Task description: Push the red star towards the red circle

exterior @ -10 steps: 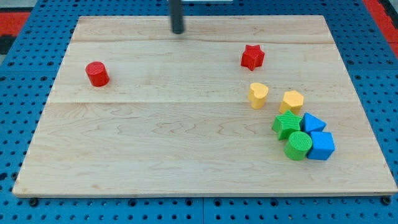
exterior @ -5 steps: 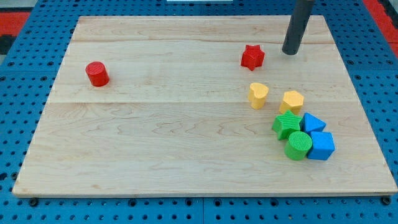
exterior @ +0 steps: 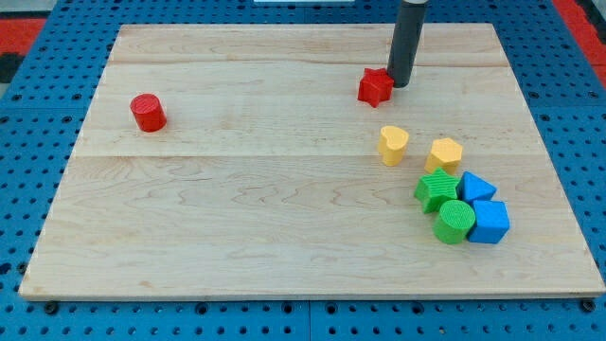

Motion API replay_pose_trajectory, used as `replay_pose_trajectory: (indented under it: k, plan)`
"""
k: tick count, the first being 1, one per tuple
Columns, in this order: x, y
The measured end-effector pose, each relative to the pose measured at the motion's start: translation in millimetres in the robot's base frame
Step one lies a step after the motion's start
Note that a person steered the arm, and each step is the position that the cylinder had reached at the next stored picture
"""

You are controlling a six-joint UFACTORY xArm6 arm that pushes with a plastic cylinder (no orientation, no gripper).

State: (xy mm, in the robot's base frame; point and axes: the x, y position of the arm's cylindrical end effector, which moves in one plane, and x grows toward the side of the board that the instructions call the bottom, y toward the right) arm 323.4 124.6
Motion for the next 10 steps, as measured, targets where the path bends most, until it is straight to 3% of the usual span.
replay_pose_trajectory:
  k: [3, 8, 9, 10]
  plan:
    - [11.8, -72.2]
    - [14.9, -247.1]
    - [15.1, -265.9]
    - [0.8, -236.1]
